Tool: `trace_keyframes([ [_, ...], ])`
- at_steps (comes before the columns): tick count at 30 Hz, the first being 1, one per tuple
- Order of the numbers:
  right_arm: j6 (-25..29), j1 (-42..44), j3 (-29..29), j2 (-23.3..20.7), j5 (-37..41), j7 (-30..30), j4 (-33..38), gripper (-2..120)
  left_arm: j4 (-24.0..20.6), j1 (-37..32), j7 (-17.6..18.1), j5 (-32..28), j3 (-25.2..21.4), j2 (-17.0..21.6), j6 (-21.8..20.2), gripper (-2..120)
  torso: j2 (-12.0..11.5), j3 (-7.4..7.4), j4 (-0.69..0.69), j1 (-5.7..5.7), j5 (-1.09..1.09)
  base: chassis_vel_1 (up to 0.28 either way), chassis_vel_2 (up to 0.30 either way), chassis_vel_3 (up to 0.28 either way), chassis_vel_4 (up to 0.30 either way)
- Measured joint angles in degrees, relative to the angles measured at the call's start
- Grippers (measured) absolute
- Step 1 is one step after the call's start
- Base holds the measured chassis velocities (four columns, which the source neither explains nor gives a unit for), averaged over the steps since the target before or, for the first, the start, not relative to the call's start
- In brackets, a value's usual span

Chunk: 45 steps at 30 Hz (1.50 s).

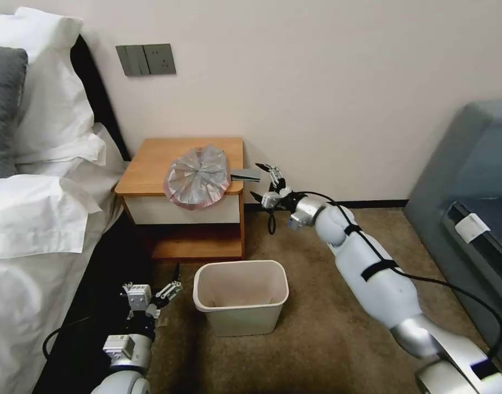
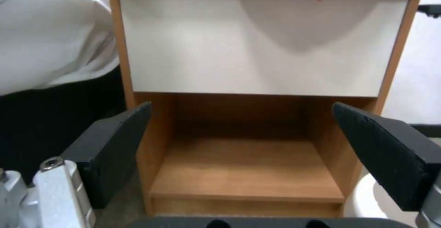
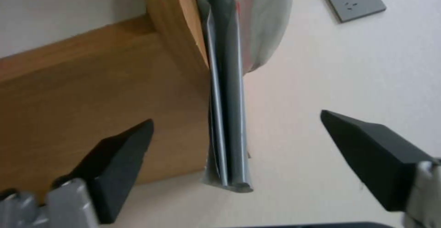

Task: Pick up the garbage bag from the table and place it over the trash can.

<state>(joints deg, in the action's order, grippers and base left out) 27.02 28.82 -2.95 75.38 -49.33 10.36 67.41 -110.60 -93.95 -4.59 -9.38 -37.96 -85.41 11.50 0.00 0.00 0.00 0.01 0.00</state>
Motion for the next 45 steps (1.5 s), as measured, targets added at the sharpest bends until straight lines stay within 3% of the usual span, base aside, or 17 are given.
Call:
trace_keyframes([
  [9, 0.29, -0.08, 0.14, 0.02, -0.34, 0.45, -0.59, 57, 0.12, -0.05, 0.85, -0.14, -0.23, 0.02, 0.09, 98, 0.0, 0.0, -0.01, 0.0, 0.0, 0.0, 0.0, 0.0, 0.0],
  [11, 0.29, -0.08, 0.14, 0.02, -0.34, 0.45, -0.59, 57, 0.12, -0.05, 0.85, -0.14, -0.23, 0.02, 0.09, 98, 0.0, 0.0, -0.01, 0.0, 0.0, 0.0, 0.0, 0.0, 0.0],
  [12, 0.18, -0.06, 0.14, -0.25, 0.05, 0.69, -0.19, 45, -0.04, -0.06, 0.9, -0.15, -0.14, -0.11, 0.09, 98, 0.0, 0.0, 0.0, 0.0, 0.0, 0.0, 0.0, 0.0, 0.0],
  [18, -0.14, 0.12, 0.14, -0.35, 0.56, 0.83, 0.14, 31, -0.06, -0.12, 0.98, -0.15, -0.03, -0.27, 0.09, 98, 0.0, 0.0, 0.0, 0.0, 0.0, 0.0, 0.0, 0.0, 0.0],
  [20, -0.2, 0.24, 0.06, -0.24, 0.61, 0.87, 0.19, 18, -0.16, -0.27, 1.07, -0.15, -0.04, -0.3, 0.08, 98, 0.0, 0.0, 0.0, 0.0, 0.0, 0.0, 0.0, 0.0, 0.0],
  [24, -0.22, 0.34, 0.03, -0.37, 0.8, 0.87, 0.41, 4, -0.19, -0.31, 1.24, -0.15, -0.18, -0.28, 0.08, 98, 0.0, 0.0, 0.0, -0.01, 0.0, 0.0, 0.0, 0.0, 0.0],
  [33, -0.93, 0.42, 0.09, -0.78, 2.09, 1.25, 1.91, 0, -0.18, -0.31, 1.54, -0.2, -0.26, -0.29, 0.05, 98, 0.0, 0.0, 0.0, -0.01, 0.0, 0.0, 0.0, 0.0, 0.0],
  [35, -1.98, 1.6, 0.19, -1.72, 3.78, 1.59, 4.88, 0, -0.37, -0.38, 1.73, -0.37, -0.51, -0.33, 0.02, 98, 0.0, 0.0, 0.01, 0.0, 0.0, 0.0, 0.0, 0.0, 0.0],
  [38, -3.55, 3.19, 0.37, -2.76, 6.91, 2.09, 7.41, 0, -0.7, -0.49, 1.78, -0.66, -0.84, -0.34, 0.02, 98, 0.0, 0.0, 0.01, 0.0, 0.01, 0.0, 0.0, 0.0, 0.0],
  [43, -11.96, 8.6, 2.94, -6.18, 20.12, 2.23, 15.27, 0, -2.71, -0.71, 1.84, -1.87, -1.55, -0.56, -0.57, 98, 0.0, -0.01, 0.0, 0.0, -0.02, 0.0, 0.0, 0.0, 0.0],
  [45, -13.46, 10.55, 3.01, -6.64, 22.06, 2.14, 17.42, 0, -3.51, -0.77, 1.84, -2.31, -1.7, -0.59, -0.93, 98, 0.0, 0.0, 0.0, -0.01, 0.0, 0.0, 0.0, 0.0, 0.0],
])
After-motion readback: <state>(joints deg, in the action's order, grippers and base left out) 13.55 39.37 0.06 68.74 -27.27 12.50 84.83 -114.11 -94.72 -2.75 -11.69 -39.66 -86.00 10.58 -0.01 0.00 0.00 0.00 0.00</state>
